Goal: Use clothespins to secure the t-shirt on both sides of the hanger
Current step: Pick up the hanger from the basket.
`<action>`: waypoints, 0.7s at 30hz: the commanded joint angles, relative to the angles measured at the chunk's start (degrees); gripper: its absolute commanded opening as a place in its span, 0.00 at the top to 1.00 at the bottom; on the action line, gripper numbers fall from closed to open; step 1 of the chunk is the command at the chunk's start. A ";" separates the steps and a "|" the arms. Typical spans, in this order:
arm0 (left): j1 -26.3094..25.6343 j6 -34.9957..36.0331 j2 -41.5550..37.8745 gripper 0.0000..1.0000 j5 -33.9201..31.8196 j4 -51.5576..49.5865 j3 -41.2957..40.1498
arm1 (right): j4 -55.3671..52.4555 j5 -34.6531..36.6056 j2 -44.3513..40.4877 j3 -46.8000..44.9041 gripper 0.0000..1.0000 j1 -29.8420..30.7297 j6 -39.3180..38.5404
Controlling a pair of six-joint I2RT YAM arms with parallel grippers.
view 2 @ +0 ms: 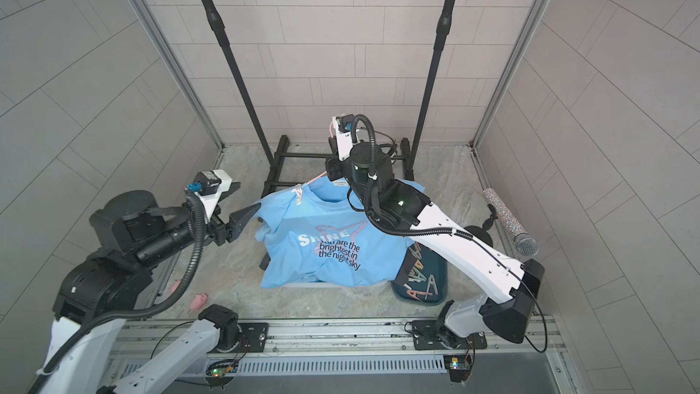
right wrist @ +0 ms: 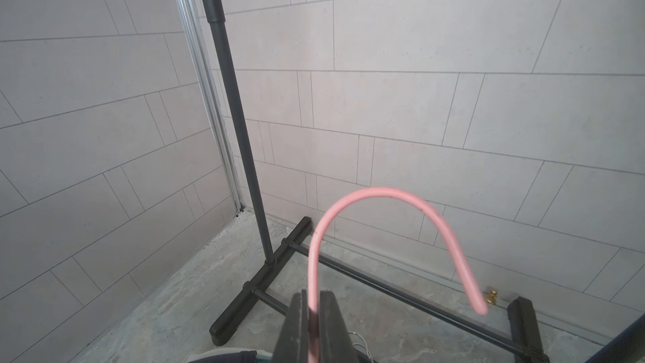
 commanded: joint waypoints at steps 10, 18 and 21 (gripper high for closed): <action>0.17 2.78 6.54 0.27 14.98 -8.18 5.03 | 10.86 1.49 -6.47 -0.05 1.00 3.70 -10.53; -0.84 1.34 10.61 0.27 14.79 -5.76 7.06 | 12.50 -0.01 -6.75 0.03 1.00 6.53 -15.33; -1.15 0.27 11.68 0.28 14.87 -5.93 6.47 | 13.57 -1.09 -7.00 0.29 1.00 6.68 -15.83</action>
